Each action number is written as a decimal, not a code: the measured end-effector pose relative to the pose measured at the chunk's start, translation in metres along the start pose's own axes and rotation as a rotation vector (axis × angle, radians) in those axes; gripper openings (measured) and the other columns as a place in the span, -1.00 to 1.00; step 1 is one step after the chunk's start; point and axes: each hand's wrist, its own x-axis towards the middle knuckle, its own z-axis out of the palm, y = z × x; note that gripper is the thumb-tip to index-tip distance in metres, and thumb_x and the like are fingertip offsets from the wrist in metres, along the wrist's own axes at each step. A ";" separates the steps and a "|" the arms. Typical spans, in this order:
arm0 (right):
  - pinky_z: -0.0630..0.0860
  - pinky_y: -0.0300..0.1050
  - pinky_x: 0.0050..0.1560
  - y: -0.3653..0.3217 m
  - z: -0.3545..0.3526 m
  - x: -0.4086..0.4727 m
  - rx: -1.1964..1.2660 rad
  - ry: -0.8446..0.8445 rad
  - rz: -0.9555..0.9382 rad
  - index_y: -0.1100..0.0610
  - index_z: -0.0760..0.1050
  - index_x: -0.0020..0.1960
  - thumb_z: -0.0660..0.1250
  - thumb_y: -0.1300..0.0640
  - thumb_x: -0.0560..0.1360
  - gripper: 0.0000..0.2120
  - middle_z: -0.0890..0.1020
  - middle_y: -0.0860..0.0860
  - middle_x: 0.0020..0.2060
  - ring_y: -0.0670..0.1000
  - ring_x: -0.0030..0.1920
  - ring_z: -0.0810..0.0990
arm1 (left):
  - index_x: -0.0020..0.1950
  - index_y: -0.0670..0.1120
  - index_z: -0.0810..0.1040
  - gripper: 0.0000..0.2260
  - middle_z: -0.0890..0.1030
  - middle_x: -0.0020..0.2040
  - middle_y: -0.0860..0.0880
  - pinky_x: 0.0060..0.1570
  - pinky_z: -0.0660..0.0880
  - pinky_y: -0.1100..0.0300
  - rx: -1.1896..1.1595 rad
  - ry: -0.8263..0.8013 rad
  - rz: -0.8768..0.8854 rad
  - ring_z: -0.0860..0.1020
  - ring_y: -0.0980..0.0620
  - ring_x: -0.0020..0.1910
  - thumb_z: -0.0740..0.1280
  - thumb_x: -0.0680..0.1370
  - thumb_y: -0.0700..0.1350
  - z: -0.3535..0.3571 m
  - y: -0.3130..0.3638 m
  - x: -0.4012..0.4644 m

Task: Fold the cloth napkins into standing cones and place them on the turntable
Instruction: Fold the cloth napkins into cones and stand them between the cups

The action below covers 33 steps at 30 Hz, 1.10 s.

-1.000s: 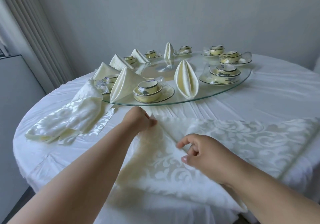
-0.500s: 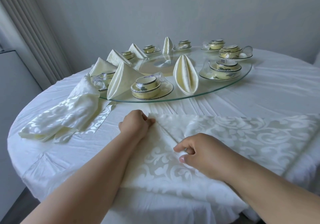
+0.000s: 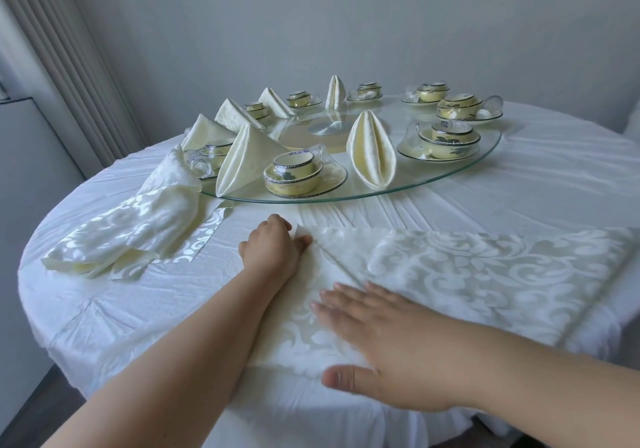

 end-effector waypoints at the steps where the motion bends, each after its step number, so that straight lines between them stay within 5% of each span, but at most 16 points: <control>1: -0.41 -0.12 0.45 0.002 0.006 -0.003 -0.010 -0.028 -0.004 -0.10 -0.37 0.52 -0.31 -0.44 0.35 -0.16 -0.34 -0.14 0.51 -0.19 0.44 -0.46 | 0.20 -0.05 0.41 -0.62 0.54 0.18 -0.04 0.17 0.26 0.02 0.001 -0.002 0.000 0.44 -0.11 0.24 0.32 0.52 0.17 0.000 0.000 -0.001; 7: -0.44 -0.14 0.44 0.004 0.013 -0.004 -0.025 -0.022 -0.033 -0.13 -0.36 0.52 -0.29 -0.43 0.38 -0.20 -0.36 -0.16 0.49 -0.21 0.43 -0.47 | 0.39 -0.08 0.30 -0.49 0.37 0.36 -0.13 0.27 0.28 -0.04 0.041 -0.107 -0.010 0.32 -0.18 0.35 0.29 0.54 0.15 -0.022 0.009 -0.003; 10: -0.44 -0.14 0.43 0.004 0.013 -0.003 -0.047 -0.006 -0.040 -0.11 -0.33 0.53 -0.30 -0.44 0.36 -0.17 -0.33 -0.13 0.51 -0.19 0.45 -0.44 | 0.35 -0.05 0.41 -0.67 0.38 0.37 -0.05 0.30 0.27 0.03 0.060 0.035 0.264 0.28 -0.11 0.37 0.20 0.61 0.01 -0.051 0.020 -0.032; 13: -0.43 -0.13 0.44 0.006 0.017 -0.002 -0.069 0.009 -0.037 -0.08 -0.32 0.54 -0.32 -0.44 0.35 -0.15 -0.31 -0.11 0.52 -0.17 0.45 -0.43 | 0.28 -0.06 0.51 -0.71 0.48 0.33 0.01 0.32 0.26 0.15 -0.018 -0.113 0.430 0.35 -0.01 0.37 0.10 0.65 -0.07 -0.054 0.016 -0.080; 17: -0.36 -0.07 0.49 0.007 0.021 0.001 -0.064 0.028 -0.031 -0.08 -0.36 0.53 -0.33 -0.47 0.36 -0.15 -0.35 -0.11 0.51 -0.17 0.45 -0.46 | 0.55 0.14 0.07 -0.58 0.06 0.56 0.17 0.47 -0.06 0.12 0.222 -0.304 0.390 -0.02 0.17 0.53 -0.11 0.67 0.07 -0.032 -0.004 -0.102; 20: -0.38 -0.13 0.47 0.007 0.022 -0.009 -0.091 0.042 -0.033 -0.05 -0.34 0.54 -0.31 -0.47 0.38 -0.15 -0.35 -0.09 0.51 -0.15 0.45 -0.45 | 0.56 0.16 -0.05 -0.56 -0.03 0.57 0.18 0.48 -0.10 0.11 0.277 -0.303 0.375 -0.08 0.18 0.54 -0.14 0.66 0.09 -0.029 -0.006 -0.098; 24: 0.13 -0.11 0.33 0.015 0.036 -0.030 -0.197 0.304 -0.011 0.06 0.30 0.48 -0.17 -0.43 0.51 -0.21 0.34 0.04 0.45 0.00 0.46 0.28 | 0.56 0.15 -0.07 -0.55 -0.05 0.57 0.18 0.48 -0.11 0.11 0.312 -0.310 0.365 -0.08 0.17 0.54 -0.13 0.66 0.10 -0.027 -0.005 -0.099; 30: 0.34 -0.18 0.30 0.027 0.055 -0.045 -0.261 0.548 -0.176 0.02 0.48 0.29 0.27 -0.17 0.37 -0.46 0.58 -0.07 0.21 -0.07 0.23 0.51 | 0.56 0.14 -0.03 -0.54 -0.02 0.57 0.17 0.49 -0.09 0.09 0.332 -0.325 0.367 -0.05 0.15 0.54 -0.09 0.65 0.13 -0.028 -0.002 -0.097; 33: 0.51 -0.21 -0.11 0.023 0.051 -0.051 -0.175 0.651 -0.228 0.02 0.62 0.07 0.31 0.09 0.43 -0.76 0.58 -0.10 -0.13 -0.05 -0.15 0.55 | 0.49 0.10 0.22 -0.56 0.22 0.51 0.11 0.44 0.13 0.05 0.221 -0.302 0.392 0.16 0.02 0.50 0.02 0.61 0.11 -0.031 -0.001 -0.089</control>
